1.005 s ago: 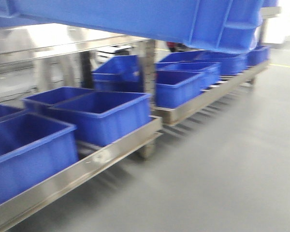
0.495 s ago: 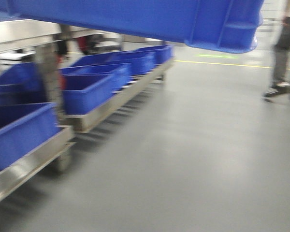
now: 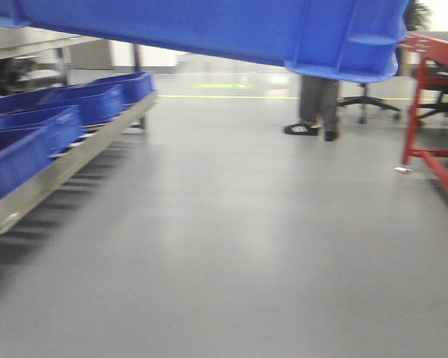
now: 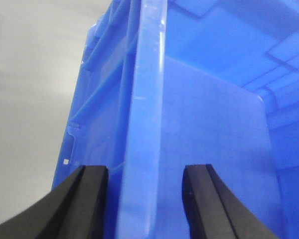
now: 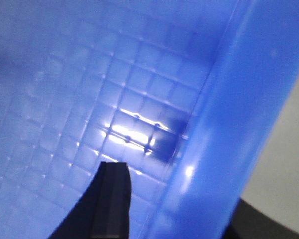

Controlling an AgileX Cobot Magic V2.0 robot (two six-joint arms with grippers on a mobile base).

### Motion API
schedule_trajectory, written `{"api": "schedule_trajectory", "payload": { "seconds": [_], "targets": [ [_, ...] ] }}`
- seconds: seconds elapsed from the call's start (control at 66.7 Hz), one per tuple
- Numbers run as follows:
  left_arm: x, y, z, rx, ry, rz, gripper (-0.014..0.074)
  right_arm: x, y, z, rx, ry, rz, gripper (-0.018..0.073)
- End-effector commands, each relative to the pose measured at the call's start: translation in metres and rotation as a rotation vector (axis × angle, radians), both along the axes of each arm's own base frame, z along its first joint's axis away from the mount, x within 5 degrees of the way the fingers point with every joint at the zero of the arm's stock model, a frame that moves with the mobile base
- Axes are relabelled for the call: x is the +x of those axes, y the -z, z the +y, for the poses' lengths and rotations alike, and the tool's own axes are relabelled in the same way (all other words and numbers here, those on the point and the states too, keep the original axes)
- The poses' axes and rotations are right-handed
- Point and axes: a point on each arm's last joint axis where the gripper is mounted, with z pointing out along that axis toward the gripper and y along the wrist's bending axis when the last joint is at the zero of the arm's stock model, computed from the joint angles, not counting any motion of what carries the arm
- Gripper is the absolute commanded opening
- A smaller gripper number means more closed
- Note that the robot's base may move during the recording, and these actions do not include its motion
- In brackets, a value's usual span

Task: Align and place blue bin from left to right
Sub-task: 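Carry the blue bin in both grippers across the floor past the person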

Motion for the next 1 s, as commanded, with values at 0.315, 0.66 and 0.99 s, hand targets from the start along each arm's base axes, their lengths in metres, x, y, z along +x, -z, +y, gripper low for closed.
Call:
{"api": "schedule_trajectory", "payload": {
  "seconds": [0.315,0.66,0.99],
  "targets": [
    [-0.0149,-0.0261,-0.0074,-0.136,0.055,-0.122,-0.0111,-0.0012,-0.0154,0.0087,0.108,-0.015,-0.094,-0.0070],
    [-0.0149,-0.0261,-0.0074,-0.136,0.055,-0.122,-0.0111,-0.0012,-0.0154,0.0087,0.108,-0.015,-0.094,-0.0070],
    [-0.0149,-0.0261,-0.0074,-0.136,0.055,-0.122,-0.0111,-0.0012,-0.0154,0.0087,0.108,-0.015,-0.094,-0.0070]
  ]
}}
